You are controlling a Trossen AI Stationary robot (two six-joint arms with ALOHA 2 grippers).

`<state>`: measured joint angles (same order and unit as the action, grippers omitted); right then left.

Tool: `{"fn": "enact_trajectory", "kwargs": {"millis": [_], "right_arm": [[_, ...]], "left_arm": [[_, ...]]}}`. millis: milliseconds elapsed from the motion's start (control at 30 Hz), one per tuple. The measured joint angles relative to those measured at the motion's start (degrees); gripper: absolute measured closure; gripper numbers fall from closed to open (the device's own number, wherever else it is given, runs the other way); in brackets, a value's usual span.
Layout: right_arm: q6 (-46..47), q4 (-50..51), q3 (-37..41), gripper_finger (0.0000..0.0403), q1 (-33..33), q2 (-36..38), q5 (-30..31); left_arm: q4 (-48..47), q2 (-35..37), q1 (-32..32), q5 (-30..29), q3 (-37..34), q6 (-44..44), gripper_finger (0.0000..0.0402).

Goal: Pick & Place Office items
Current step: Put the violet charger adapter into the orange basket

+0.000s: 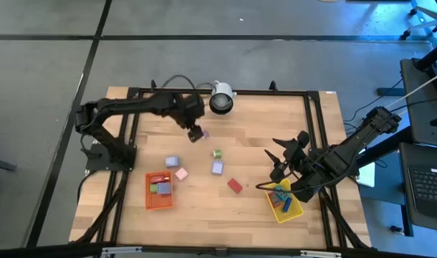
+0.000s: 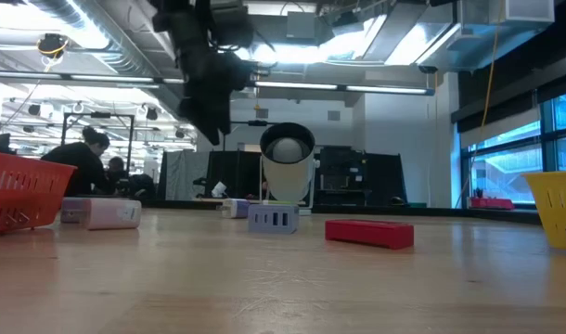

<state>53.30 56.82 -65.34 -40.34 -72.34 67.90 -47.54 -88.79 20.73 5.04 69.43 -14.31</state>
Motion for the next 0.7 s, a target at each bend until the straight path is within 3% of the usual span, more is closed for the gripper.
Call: {"fn": "enact_trajectory", "kwargs": {"millis": [300, 700], "right_arm": [[-0.1, 0.0, 0.0, 0.0179, 0.0, 0.0, 0.0], [0.1, -0.3, 0.0, 0.0179, 0.0, 0.0, 1.4]], "left_arm": [[1.3, -0.1, 7.0, 5.4, 1.0, 5.5, 0.0162], [3.0, -3.2, 6.2, 4.0, -0.6, 6.3, 0.0142]]}}
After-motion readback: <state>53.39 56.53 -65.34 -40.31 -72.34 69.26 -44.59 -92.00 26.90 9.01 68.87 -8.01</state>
